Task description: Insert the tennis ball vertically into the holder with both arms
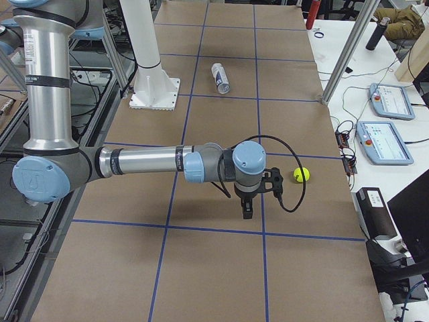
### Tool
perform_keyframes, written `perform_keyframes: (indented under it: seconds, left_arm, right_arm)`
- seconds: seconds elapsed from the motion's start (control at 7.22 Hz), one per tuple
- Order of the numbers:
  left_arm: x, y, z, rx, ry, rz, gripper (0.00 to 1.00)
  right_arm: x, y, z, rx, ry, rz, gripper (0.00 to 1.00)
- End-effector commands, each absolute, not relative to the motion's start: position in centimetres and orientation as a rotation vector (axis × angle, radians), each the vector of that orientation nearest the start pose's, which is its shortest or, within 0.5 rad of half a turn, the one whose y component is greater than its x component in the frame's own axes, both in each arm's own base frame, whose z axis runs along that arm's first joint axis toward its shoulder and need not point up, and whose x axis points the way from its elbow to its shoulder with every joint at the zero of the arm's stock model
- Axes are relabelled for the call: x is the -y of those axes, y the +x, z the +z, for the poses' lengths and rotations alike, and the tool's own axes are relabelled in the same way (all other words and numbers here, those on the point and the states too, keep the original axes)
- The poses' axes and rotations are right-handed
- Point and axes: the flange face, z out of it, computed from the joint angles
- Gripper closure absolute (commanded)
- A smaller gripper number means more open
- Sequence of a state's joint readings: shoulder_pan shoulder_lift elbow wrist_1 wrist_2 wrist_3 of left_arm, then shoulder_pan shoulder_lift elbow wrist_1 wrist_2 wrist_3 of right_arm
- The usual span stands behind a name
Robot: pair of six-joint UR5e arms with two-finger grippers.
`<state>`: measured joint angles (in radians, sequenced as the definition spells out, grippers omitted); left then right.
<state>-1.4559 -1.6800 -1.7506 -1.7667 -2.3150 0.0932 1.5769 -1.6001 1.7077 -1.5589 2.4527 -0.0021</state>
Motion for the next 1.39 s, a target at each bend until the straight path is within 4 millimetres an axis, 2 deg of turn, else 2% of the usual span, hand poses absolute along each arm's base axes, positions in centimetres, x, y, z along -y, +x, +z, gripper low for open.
perform_keyframes:
  seconds: [0.0, 0.14, 0.28, 0.42, 0.55, 0.69, 0.83, 1.11, 1.25]
  left_arm:
    - [55.9, 8.3, 39.5, -0.708, 0.6, 0.572, 0.01]
    - [55.4, 11.9, 36.3, -0.737, 0.63, 0.637, 0.01]
    - [55.5, 14.4, 32.8, -0.755, 0.649, 0.682, 0.01]
    - [55.8, 18.7, 27.9, -0.775, 0.577, 0.725, 0.01]
    - [55.8, 22.2, 21.7, -0.787, 0.523, 0.763, 0.01]
    - [53.8, 27.5, 17.6, -0.812, 0.487, 0.844, 0.01]
    - [52.0, 31.4, 16.6, -0.798, 0.495, 0.909, 0.01]
    - [48.9, 37.8, 13.6, -0.744, 0.538, 1.001, 0.01]
    - [47.5, 39.7, 12.6, -0.746, 0.545, 1.022, 0.01]
  right_arm:
    - [47.9, 5.7, 58.3, 0.911, 0.13, -0.058, 0.01]
    - [47.9, 5.7, 58.3, 0.911, 0.129, -0.057, 0.01]
    - [47.9, 5.7, 58.3, 0.911, 0.129, -0.057, 0.01]
    - [47.9, 5.7, 58.3, 0.911, 0.128, -0.057, 0.01]
    - [47.9, 5.7, 58.3, 0.911, 0.128, -0.057, 0.01]
    - [47.9, 5.7, 58.4, 0.911, 0.126, -0.056, 0.01]
    - [48.0, 5.7, 58.4, 0.911, 0.129, -0.057, 0.01]
    - [48.1, 5.8, 58.3, 0.909, 0.133, -0.06, 0.01]
    - [48.1, 5.7, 58.1, 0.91, 0.137, -0.062, 0.01]
